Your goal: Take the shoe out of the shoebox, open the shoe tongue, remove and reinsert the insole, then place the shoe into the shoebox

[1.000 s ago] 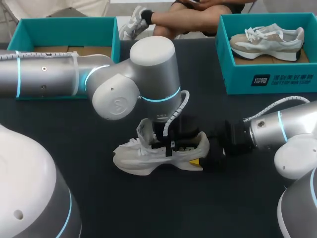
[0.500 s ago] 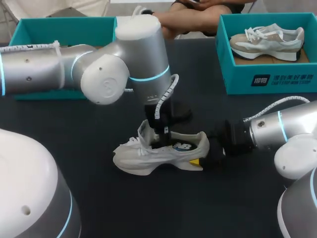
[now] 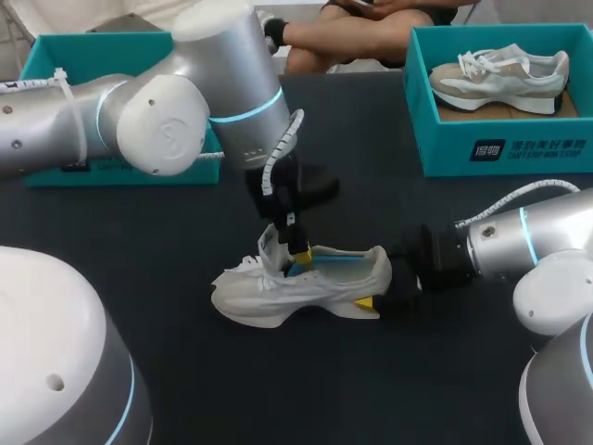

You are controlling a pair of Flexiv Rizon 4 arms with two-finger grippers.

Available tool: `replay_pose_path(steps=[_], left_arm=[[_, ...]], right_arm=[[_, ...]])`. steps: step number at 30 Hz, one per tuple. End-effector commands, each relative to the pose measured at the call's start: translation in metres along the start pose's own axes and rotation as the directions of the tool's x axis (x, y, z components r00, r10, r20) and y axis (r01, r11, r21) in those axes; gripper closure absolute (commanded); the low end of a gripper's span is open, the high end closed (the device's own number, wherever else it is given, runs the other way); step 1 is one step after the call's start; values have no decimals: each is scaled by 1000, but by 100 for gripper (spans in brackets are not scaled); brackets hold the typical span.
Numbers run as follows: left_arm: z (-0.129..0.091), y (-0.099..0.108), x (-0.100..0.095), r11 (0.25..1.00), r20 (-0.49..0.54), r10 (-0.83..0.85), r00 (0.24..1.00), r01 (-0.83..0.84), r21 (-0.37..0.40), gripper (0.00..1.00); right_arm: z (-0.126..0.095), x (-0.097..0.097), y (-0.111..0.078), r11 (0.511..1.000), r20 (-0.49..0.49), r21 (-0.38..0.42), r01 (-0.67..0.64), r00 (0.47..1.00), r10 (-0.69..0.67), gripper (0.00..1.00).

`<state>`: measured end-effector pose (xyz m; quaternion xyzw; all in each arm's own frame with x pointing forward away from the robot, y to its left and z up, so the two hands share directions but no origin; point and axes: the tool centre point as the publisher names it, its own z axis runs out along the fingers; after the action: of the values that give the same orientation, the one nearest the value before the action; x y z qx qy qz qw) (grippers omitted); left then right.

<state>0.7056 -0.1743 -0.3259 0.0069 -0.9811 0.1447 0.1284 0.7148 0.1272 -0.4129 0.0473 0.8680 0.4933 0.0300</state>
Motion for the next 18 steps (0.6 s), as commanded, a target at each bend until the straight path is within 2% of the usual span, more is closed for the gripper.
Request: replay_pose_path(steps=[1,9,18], left_arm=[[-2,-7,4,1000,-11,18,1000,-18,8,100],[-9,-37,20,997,-13,71,997,-71,18,100],[-6,-50,23,994,15,99,995,-99,49,100]], right_arm=[[5,0,-3,1000,3,6,-1,1000,1,100],[5,0,-3,1000,3,6,-1,1000,1,100],[5,0,-3,1000,3,6,-1,1000,1,100]])
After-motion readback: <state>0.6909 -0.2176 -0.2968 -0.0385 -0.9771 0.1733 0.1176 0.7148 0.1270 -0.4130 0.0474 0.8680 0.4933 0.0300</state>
